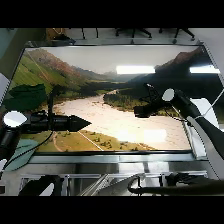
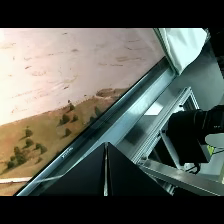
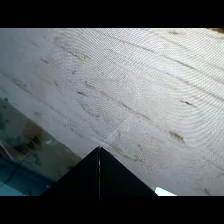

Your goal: Fold the shirts.

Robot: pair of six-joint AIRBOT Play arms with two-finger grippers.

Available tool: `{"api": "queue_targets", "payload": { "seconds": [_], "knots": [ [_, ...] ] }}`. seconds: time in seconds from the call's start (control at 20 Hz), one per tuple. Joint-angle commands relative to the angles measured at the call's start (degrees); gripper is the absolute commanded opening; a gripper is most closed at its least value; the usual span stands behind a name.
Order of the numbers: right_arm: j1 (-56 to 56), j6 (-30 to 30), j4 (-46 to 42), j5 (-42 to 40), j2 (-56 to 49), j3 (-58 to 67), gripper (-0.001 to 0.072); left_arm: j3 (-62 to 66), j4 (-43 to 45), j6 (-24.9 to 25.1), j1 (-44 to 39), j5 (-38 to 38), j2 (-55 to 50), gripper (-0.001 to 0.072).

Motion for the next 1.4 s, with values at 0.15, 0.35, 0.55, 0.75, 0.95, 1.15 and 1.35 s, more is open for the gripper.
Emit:
{"api": "queue_targets", "payload": {
  "seconds": [0.15,0.35,0.55,0.75,0.95,1.15,1.35],
  "knots": [
    [0.04,0.00,0.02,0.02,-0.04,-0.02,0.0021,0.04,0.02,0.00,-0.02,0.02,0.04,0.0019],
    [0.04,0.00,0.02,0.00,-0.04,-0.02,0.0021,0.04,0.02,0.00,-0.02,0.02,0.04,0.0019],
    [0.04,0.02,0.02,0.02,-0.04,-0.02,0.0021,0.04,0.02,0.00,-0.02,0.02,0.04,0.0019],
    [0.04,0.00,0.00,0.02,-0.04,-0.02,0.0021,0.04,0.00,0.00,-0.02,1.40,0.04,0.0019],
    [0.04,0.00,0.02,0.02,-0.04,-0.02,0.0021,0.07,-0.04,0.00,-0.02,5.27,0.04,0.0019],
    [0.07,0.02,0.13,0.00,-0.04,-0.02,0.0021,0.07,0.74,0.13,-0.61,10.58,0.00,0.0019],
    [-0.09,0.00,2.43,-4.42,-0.04,0.00,0.0027,5.66,30.34,0.39,8.00,29.81,-1.84,0.0150]
  ]
}}
